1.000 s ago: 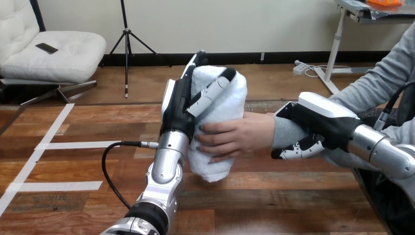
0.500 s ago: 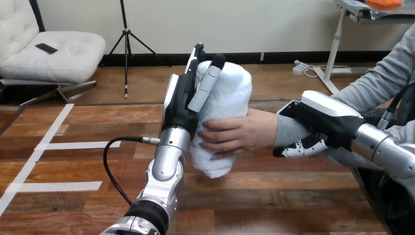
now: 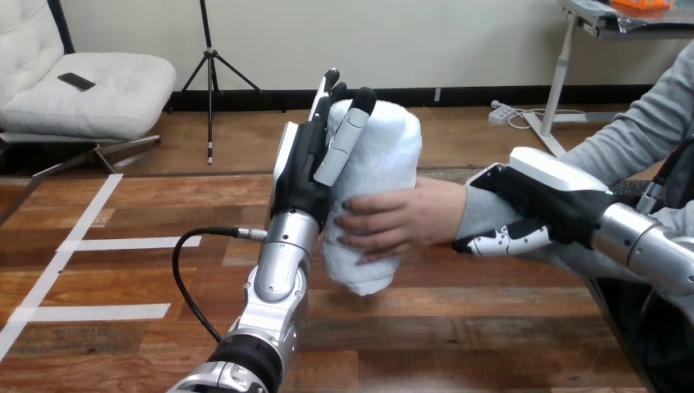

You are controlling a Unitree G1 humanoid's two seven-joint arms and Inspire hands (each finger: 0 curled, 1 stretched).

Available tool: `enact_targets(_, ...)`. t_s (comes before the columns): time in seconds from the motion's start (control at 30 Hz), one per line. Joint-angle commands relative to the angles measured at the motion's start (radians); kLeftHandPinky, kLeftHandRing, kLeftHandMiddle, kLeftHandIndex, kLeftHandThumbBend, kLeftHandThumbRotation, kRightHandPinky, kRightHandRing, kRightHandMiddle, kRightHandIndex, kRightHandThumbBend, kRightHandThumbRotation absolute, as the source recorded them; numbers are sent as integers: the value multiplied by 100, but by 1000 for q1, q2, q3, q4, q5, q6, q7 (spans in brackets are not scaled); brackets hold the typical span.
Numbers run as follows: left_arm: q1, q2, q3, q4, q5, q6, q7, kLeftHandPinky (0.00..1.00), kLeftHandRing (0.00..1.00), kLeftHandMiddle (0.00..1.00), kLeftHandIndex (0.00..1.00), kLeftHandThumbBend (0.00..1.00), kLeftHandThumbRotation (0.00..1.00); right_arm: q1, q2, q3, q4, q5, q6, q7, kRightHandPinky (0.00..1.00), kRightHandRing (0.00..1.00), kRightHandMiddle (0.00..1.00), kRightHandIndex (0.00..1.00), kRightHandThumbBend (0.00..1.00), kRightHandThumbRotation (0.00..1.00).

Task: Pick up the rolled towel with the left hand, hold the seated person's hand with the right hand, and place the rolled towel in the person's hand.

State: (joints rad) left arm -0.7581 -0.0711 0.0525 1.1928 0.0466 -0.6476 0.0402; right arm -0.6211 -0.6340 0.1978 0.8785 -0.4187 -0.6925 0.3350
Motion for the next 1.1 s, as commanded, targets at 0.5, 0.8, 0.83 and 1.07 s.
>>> enact_targets(0.5,-49,-3,-10,-64,11,-30,12,98,97,95,96,91,93,-102,19,6,-46,16,-26,-3,55,61,64,65,85,96)
enact_targets(0.8,-31,-1,-16,-94,15,-26,13,99,97,95,94,89,95,-88,16,2,-60,11,-29,-19,57,64,67,68,92,100)
enact_targets(0.83,-27,0,-17,-98,16,-26,13,99,97,95,94,89,95,-86,17,1,-62,12,-28,-21,57,64,67,68,92,100)
enact_targets(1.07,19,4,-24,-159,15,-33,-1,98,96,94,93,84,96,-68,19,-9,-79,23,3,-21,59,67,70,70,94,100)
